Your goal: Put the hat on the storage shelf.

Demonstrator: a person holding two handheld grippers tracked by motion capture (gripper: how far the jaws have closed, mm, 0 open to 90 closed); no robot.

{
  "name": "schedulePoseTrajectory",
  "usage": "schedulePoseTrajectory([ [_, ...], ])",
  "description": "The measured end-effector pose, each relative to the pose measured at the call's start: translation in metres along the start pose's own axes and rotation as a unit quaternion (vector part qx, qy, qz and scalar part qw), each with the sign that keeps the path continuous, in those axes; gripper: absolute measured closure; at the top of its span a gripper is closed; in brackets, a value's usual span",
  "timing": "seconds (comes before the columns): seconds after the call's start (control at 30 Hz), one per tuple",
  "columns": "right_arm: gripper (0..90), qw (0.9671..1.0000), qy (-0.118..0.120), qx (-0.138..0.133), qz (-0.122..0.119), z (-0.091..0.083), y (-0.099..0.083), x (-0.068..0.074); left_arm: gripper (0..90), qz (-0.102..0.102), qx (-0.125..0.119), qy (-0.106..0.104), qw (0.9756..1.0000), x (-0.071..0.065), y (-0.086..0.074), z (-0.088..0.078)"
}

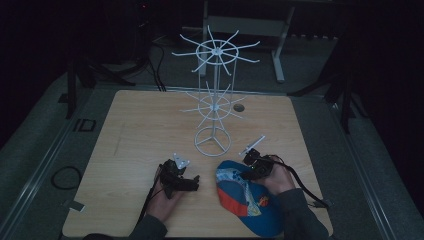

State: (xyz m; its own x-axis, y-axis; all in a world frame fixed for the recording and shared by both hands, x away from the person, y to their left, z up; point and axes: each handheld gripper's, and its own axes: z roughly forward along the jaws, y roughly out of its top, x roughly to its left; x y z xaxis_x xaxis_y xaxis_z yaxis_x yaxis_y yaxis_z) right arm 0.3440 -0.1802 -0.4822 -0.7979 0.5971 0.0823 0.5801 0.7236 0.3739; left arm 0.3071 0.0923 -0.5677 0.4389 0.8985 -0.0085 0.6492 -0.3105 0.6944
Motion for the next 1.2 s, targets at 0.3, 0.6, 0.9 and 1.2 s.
schedulePoseTrajectory([
  [0.3, 87.9, 0.9994, -0.01, -0.031, -0.011, -0.018, -0.003, 0.001, 2.6, 0.0, 0.0, 0.0, 1.0, 0.0, 0.0, 0.0],
  [0.6, 87.9, 0.9972, -0.012, -0.073, -0.01, -0.037, -0.004, -0.001, 2.6, 0.0, 0.0, 0.0, 1.0, 0.0, 0.0, 0.0],
  [0.9, 87.7, 0.9942, -0.019, -0.106, -0.009, -0.054, -0.006, -0.004, 2.6, 0.002, 0.002, -0.001, 1.0, 0.0, 0.0, 0.0],
  [1.2, 87.8, 0.9897, -0.034, -0.139, -0.001, -0.071, -0.009, -0.008, 2.6, 0.001, 0.002, -0.001, 1.0, 0.0, 0.0, 0.0],
])
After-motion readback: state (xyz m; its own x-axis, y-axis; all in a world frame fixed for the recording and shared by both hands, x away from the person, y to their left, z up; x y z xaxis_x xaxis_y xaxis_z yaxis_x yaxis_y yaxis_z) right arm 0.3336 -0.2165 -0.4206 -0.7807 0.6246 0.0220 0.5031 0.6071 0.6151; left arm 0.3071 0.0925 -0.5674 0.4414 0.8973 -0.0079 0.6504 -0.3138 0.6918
